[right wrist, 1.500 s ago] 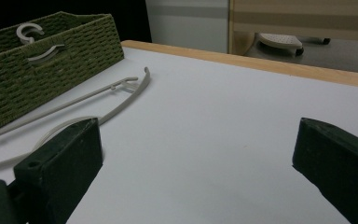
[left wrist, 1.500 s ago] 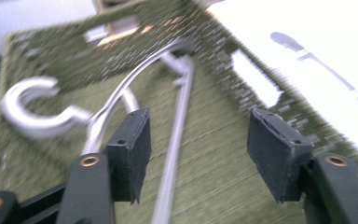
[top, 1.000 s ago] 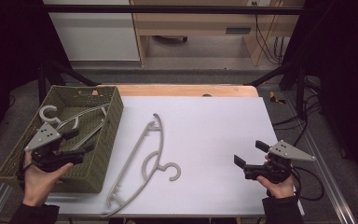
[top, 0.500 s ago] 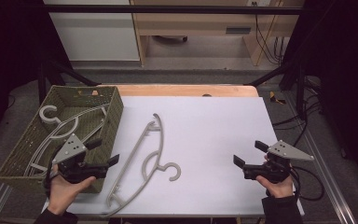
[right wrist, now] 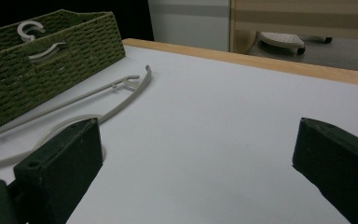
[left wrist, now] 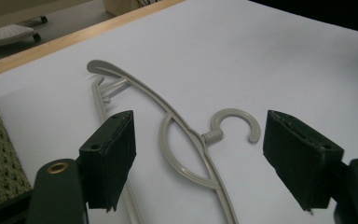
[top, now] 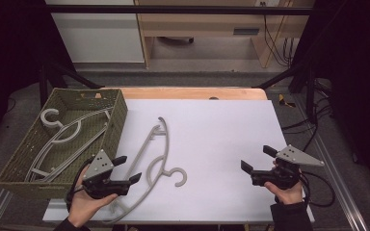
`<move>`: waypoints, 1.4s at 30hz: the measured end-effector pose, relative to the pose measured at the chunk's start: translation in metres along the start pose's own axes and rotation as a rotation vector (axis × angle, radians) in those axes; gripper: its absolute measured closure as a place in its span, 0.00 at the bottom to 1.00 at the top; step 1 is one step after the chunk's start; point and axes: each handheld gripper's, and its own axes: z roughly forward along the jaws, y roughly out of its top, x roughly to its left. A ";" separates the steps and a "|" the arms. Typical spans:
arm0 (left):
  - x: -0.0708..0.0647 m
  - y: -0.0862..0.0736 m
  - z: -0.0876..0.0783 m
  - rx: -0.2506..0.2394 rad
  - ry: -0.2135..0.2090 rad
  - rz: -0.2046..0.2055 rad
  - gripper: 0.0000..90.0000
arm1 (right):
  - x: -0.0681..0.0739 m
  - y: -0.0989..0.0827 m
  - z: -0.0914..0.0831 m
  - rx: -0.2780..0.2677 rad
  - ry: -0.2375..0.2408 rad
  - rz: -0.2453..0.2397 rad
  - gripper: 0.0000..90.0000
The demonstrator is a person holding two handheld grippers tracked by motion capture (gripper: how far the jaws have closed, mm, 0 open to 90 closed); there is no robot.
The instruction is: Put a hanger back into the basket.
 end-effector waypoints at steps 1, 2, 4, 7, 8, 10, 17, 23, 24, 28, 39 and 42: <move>-0.001 -0.001 0.002 0.008 -0.005 0.000 0.31 | 0.000 0.000 0.000 0.001 -0.002 -0.001 0.02; -0.001 -0.002 0.004 0.018 -0.007 0.003 0.32 | 0.000 0.000 0.000 0.003 -0.002 0.002 0.02; -0.002 -0.004 0.007 0.045 -0.025 0.008 0.38 | -0.001 0.000 0.000 0.005 -0.004 0.002 0.02; -0.005 -0.008 0.013 0.091 -0.041 0.012 0.46 | 0.000 -0.001 0.001 0.006 -0.001 0.000 0.02; -0.005 -0.009 0.014 0.106 -0.046 0.019 0.50 | 0.001 -0.001 0.001 0.005 -0.001 0.000 0.02; -0.006 -0.012 0.018 0.142 -0.060 0.024 0.56 | 0.001 -0.001 0.001 0.006 0.001 0.002 0.02; -0.011 -0.022 0.032 0.270 -0.084 0.050 0.80 | 0.002 -0.001 0.002 0.012 0.006 -0.010 0.02; -0.013 -0.031 0.039 0.354 -0.084 0.078 0.98 | 0.003 -0.002 0.005 0.019 0.005 -0.007 0.02; -0.013 -0.032 0.040 0.366 -0.082 0.082 1.00 | 0.003 -0.002 0.005 0.021 0.005 -0.007 0.02; -0.015 -0.038 0.041 0.418 -0.088 0.102 1.00 | 0.004 -0.003 0.005 0.025 0.012 -0.020 0.02; -0.019 -0.050 0.047 0.502 -0.093 0.133 1.00 | 0.004 -0.004 0.007 0.031 0.012 -0.021 0.02; -0.020 -0.050 0.049 0.518 -0.104 0.144 1.00 | 0.004 -0.004 0.008 0.034 0.014 -0.024 0.02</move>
